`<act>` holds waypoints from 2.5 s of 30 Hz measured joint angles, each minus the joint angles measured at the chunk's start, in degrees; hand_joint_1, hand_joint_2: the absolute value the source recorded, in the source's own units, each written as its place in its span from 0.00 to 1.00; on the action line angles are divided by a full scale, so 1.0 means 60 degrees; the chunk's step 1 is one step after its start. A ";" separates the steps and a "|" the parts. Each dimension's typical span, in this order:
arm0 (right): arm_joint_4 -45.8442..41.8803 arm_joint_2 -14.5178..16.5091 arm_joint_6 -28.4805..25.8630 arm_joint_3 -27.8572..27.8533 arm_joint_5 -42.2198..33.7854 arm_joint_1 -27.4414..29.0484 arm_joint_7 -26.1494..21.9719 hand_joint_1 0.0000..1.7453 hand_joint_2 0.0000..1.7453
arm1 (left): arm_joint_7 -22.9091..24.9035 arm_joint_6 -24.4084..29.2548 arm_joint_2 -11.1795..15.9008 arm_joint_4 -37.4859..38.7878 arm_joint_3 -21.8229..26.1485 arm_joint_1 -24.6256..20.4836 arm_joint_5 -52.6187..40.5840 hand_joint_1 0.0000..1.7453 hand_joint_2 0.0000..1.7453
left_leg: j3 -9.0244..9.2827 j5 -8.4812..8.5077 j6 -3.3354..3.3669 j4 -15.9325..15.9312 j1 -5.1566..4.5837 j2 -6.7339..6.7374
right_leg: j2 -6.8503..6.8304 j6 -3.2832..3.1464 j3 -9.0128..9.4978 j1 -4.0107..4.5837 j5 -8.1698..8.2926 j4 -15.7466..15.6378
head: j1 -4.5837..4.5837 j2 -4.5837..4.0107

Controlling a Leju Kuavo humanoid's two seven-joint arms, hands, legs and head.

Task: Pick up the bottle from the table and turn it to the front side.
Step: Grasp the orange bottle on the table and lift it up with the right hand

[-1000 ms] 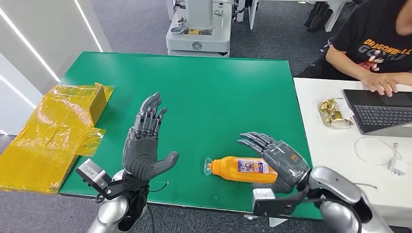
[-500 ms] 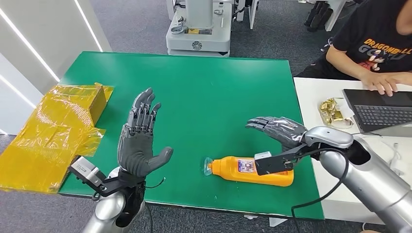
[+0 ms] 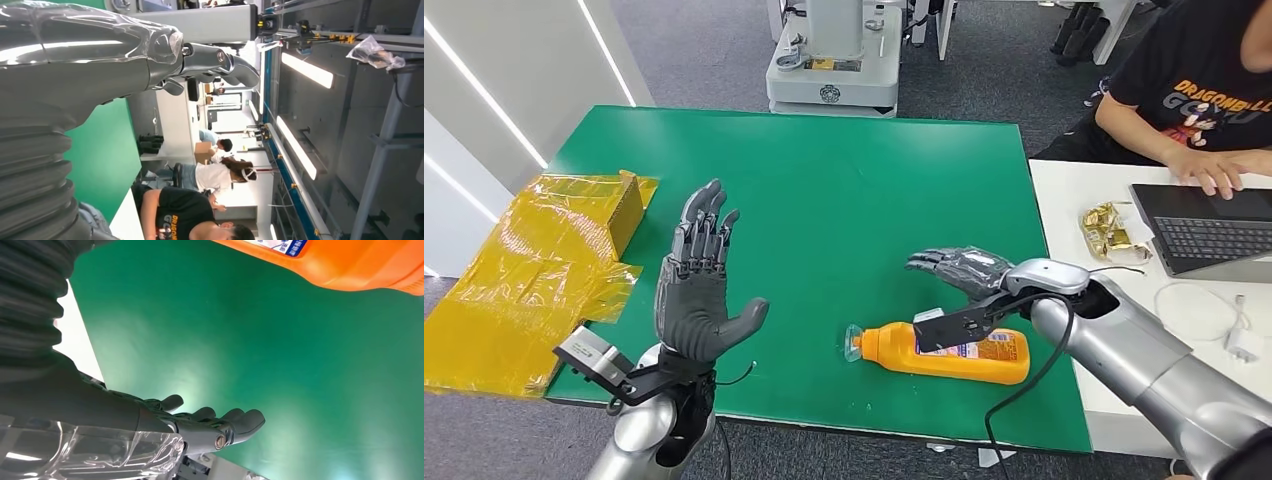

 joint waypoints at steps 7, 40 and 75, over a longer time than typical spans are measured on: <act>0.0922 0.0411 -0.0299 0.0250 0.0014 0.0166 -0.0163 0.00 1.00 | -0.0042 0.0176 0.0069 0.0000 0.0000 -0.0029 0.0088 0.00 1.00 | 0.0008 0.0000 0.0000 0.0000 0.0001 0.0005 | 0.0005 0.0000 0.0002 0.0000 0.0000 0.0000 | -0.0001 0.0000; 0.1042 0.0876 -0.2000 -0.0256 0.0484 0.0603 0.0066 0.00 1.00 | -0.0130 0.0770 0.0212 0.0011 -0.0009 -0.0162 0.0274 0.00 1.00 | 0.0029 0.0033 0.0006 0.0001 0.0000 0.0008 | 0.0011 0.0010 0.0022 0.0000 0.0033 -0.0005 | -0.0001 0.0000; 0.0210 0.0645 0.1015 -0.0609 -0.1433 0.1121 -0.0359 0.00 1.00 | -0.0157 0.0744 0.0312 0.0015 -0.0044 -0.0142 0.0395 0.00 1.00 | 0.0006 0.0033 0.0006 0.0001 0.0000 0.0010 | 0.0019 0.0010 -0.0001 -0.0001 0.0033 -0.0006 | 0.0000 0.0000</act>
